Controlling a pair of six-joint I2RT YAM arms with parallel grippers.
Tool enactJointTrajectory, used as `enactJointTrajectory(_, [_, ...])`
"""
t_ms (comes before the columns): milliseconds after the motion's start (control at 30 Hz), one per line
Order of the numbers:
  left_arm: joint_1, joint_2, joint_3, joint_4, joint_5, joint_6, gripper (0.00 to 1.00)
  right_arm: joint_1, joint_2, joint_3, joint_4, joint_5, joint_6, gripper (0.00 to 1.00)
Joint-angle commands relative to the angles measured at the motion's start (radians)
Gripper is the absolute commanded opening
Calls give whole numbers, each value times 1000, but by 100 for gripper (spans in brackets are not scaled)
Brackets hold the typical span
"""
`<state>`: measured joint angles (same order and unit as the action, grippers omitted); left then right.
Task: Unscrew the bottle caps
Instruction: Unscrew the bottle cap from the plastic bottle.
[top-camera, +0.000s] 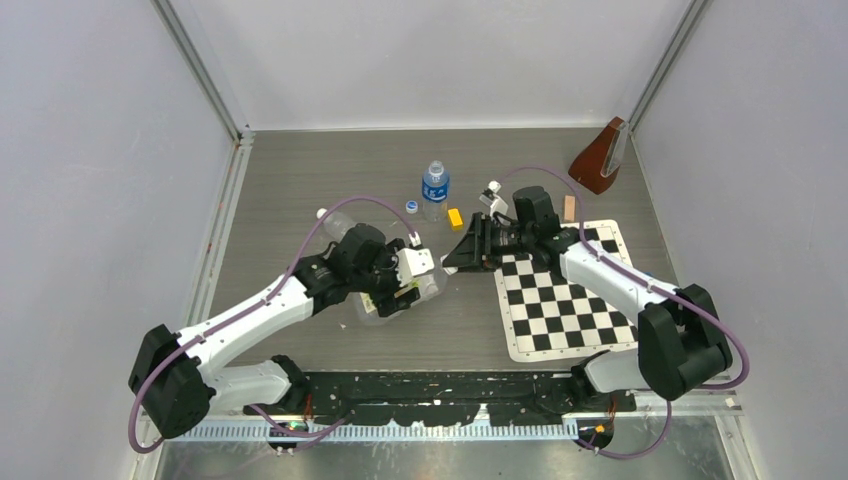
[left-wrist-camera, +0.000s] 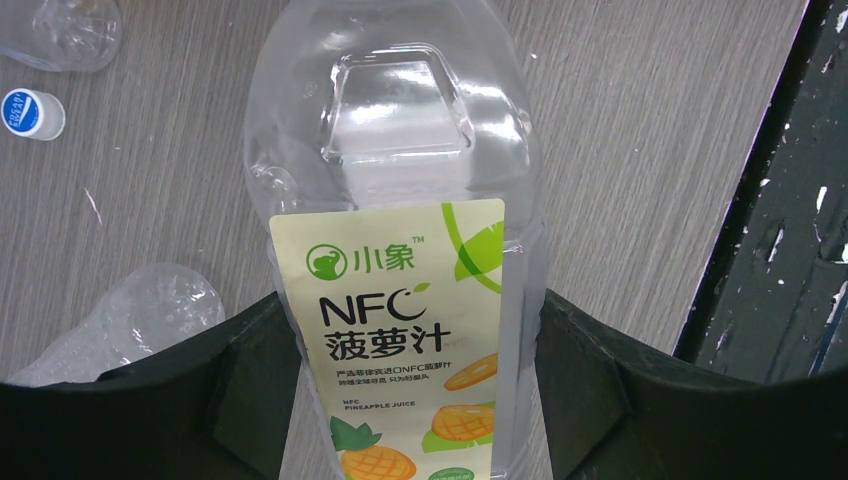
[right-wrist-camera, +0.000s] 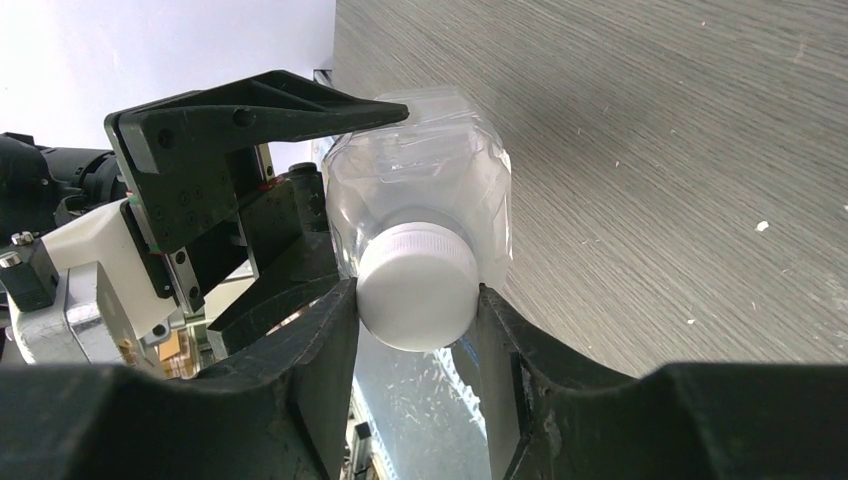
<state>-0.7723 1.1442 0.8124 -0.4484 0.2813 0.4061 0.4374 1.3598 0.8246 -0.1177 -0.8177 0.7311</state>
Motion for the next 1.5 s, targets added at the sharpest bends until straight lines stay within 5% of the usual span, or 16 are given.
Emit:
enactJointTrajectory(0, [-4, -8, 35, -5, 44, 19, 0, 3, -6, 9, 83, -44, -44, 14])
enactJointTrajectory(633, [-4, -59, 8, 19, 133, 38, 0, 93, -176, -196, 344, -26, -596, 1])
enactJointTrajectory(700, [-4, -61, 7, 19, 127, 38, 0, 94, -177, -193, 345, -8, -572, 7])
enactJointTrajectory(733, [-4, -63, 6, 20, 120, 38, 0, 93, -175, -190, 345, 36, -523, 22])
enactJointTrajectory(867, [-4, -69, -2, 27, 86, 42, 0, 93, -162, -153, 315, 179, -270, 47])
enactJointTrajectory(1100, [-4, -46, 4, 52, 109, 29, 0, 99, -72, -133, 406, 157, 145, 56])
enactJointTrajectory(1467, [-4, -46, -1, 53, 137, 14, 0, 104, -39, -115, 397, 249, 157, 54])
